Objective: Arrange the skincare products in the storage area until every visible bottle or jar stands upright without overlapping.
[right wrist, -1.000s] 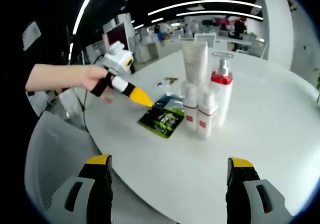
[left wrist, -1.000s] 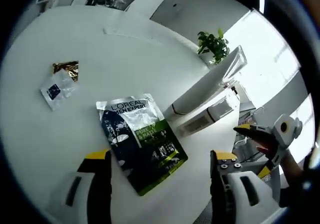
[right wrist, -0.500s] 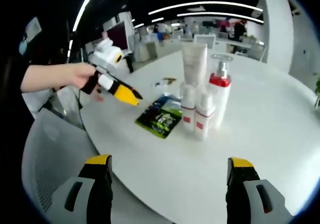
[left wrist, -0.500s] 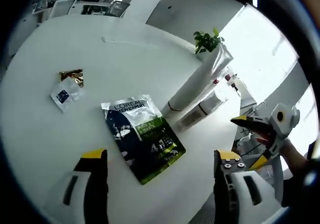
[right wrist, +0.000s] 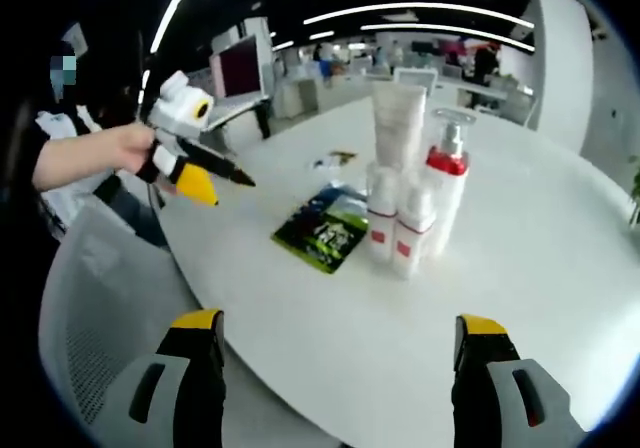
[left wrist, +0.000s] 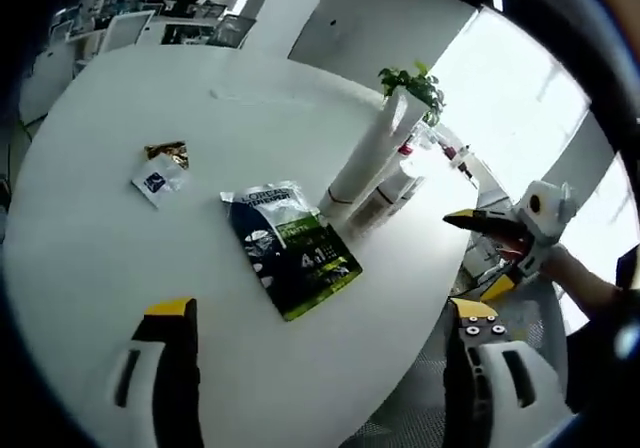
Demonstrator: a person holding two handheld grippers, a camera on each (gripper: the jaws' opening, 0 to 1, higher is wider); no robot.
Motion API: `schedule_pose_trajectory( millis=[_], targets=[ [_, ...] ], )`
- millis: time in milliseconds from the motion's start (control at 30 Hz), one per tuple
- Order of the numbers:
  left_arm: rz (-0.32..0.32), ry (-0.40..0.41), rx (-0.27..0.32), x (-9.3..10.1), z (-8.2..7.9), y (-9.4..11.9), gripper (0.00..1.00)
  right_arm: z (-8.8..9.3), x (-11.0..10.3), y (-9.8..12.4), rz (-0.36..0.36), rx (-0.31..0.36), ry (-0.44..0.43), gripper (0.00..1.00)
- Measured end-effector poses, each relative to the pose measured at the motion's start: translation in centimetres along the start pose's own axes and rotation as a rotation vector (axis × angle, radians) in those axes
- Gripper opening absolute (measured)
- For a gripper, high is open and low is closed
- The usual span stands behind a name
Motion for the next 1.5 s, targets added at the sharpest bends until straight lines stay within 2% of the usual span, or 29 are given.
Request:
schedule_pose_trajectory(
  millis=[333,533,733,800,867,900,967,1000,1067,1133,1200,1267,1300,1433,1500],
  targets=[
    [-0.030,-0.039,-0.012,1.1,2.3,3.2,0.99,0.3,-0.5,0.5,0.005,0.005,-0.007,0.99],
    [-0.072,-0.043,0.008,1.4,3.8,5.2,0.99,0.4,-0.5,0.4,0.030,-0.006,0.059,0.99],
    [-0.158,-0.051,0.065,1.1,5.1,7.6,0.96,0.1,0.0,0.8,0.054,0.020,0.055,0.99],
    [-0.190,-0.049,0.096,1.0,5.4,8.2,0.95,-0.5,0.4,1.1,0.069,0.050,0.043,0.98],
    [-0.201,-0.046,0.132,1.1,5.5,8.4,0.94,-1.3,0.6,1.5,0.069,0.097,-0.002,0.97],
    [-0.201,-0.037,0.161,1.3,5.5,8.5,0.94,-1.3,0.7,1.7,0.074,0.095,-0.013,0.97],
    [-0.196,-0.043,0.184,1.6,5.2,8.5,0.93,-1.3,1.0,1.9,0.090,0.094,-0.009,0.97],
    [-0.206,-0.052,0.180,1.7,5.1,8.5,0.91,-1.3,1.2,2.1,0.100,0.097,-0.007,0.97],
    [-0.273,-0.114,0.121,1.3,5.2,8.8,0.88,-1.2,1.3,2.5,0.110,0.099,-0.011,0.97],
    [-0.306,-0.148,0.100,1.4,5.3,9.0,0.88,-1.2,1.4,3.1,0.123,0.107,-0.017,0.96],
    [-0.335,-0.196,0.113,1.7,5.1,9.3,0.87,-0.9,1.7,3.6,0.151,0.101,0.001,0.96],
    [-0.375,-0.219,0.095,1.6,5.4,9.8,0.84,-0.3,2.0,3.8,0.182,0.079,0.025,0.94],
    [-0.405,-0.233,0.094,1.5,5.5,10.0,0.81,0.4,2.5,3.8,0.221,0.048,0.054,0.93],
    [-0.412,-0.219,0.114,1.3,5.4,9.7,0.76,0.8,2.5,2.9,0.249,0.034,0.081,0.90],
    [-0.406,-0.228,0.091,1.2,5.3,9.2,0.75,0.4,2.5,2.5,0.254,0.034,0.150,0.90]
  ],
)
Point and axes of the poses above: the point that each gripper's makers call its tool centre point, and the gripper's own axes: y roughly backward along the fingers, x roughly to its right, z roughly out of its underside, the point moved 4 cm from there along y, roughly backward along the fingers, and after that the axes turned 12 degrees about z, right-handed, at the moved point
